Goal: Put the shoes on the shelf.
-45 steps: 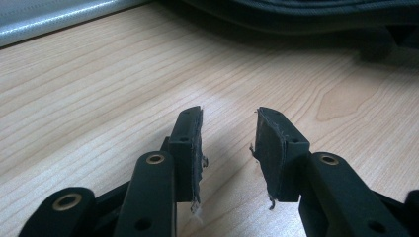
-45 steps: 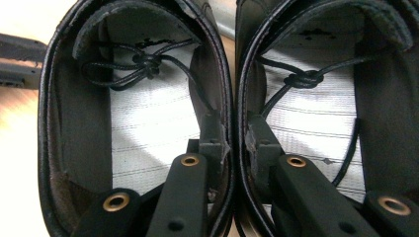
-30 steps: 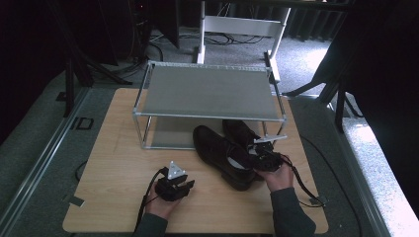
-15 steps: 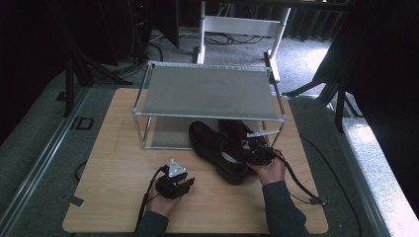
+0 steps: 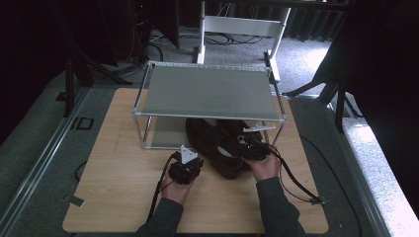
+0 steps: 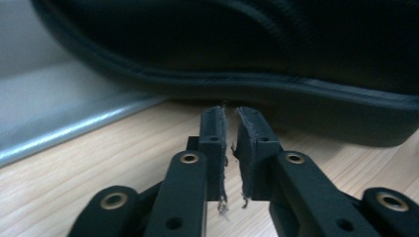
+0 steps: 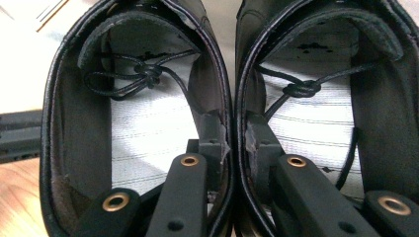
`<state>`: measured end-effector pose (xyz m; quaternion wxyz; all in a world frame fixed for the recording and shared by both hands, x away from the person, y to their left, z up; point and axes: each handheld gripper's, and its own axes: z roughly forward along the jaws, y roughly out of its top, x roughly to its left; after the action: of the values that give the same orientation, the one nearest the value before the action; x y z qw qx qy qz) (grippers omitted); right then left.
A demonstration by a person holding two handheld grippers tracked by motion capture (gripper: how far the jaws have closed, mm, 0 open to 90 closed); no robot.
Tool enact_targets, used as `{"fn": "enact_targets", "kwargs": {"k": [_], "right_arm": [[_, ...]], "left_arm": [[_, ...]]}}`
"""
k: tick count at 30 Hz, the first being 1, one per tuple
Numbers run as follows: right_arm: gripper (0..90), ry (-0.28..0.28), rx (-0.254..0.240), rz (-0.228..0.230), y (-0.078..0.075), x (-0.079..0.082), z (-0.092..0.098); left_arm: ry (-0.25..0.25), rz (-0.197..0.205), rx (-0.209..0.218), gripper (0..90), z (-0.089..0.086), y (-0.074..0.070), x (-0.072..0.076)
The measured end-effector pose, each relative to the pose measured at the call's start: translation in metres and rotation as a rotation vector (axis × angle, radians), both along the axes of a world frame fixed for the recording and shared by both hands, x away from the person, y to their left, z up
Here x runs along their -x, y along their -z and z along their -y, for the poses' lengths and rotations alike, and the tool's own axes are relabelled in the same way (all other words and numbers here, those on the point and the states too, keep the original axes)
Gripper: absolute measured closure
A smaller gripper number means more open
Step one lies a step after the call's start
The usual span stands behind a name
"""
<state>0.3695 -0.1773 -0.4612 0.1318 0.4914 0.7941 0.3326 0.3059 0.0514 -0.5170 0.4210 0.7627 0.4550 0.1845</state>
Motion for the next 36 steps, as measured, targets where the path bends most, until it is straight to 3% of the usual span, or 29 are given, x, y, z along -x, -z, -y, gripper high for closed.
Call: {"fn": "enact_targets", "kwargs": {"k": [10, 18, 30, 36], "right_arm": [[80.4, 0.012, -0.009, 0.015, 0.001, -0.002, -0.008], [80.4, 0.023, 0.001, 0.026, 0.007, -0.001, -0.013], [80.3, 0.109, -0.021, 0.077, 0.013, -0.007, -0.018], [80.3, 0.178, -0.041, 0.103, 0.02, -0.01, -0.024]], "left_arm": [[0.022, -0.008, -0.002, 89.2, 0.01, -0.002, -0.009], [0.02, -0.022, -0.039, 89.8, 0.013, 0.001, -0.024], [0.007, 0.015, -0.072, 90.0, 0.018, 0.005, -0.054], [-0.01, 0.024, -0.072, 90.0, 0.017, 0.008, -0.066]]}}
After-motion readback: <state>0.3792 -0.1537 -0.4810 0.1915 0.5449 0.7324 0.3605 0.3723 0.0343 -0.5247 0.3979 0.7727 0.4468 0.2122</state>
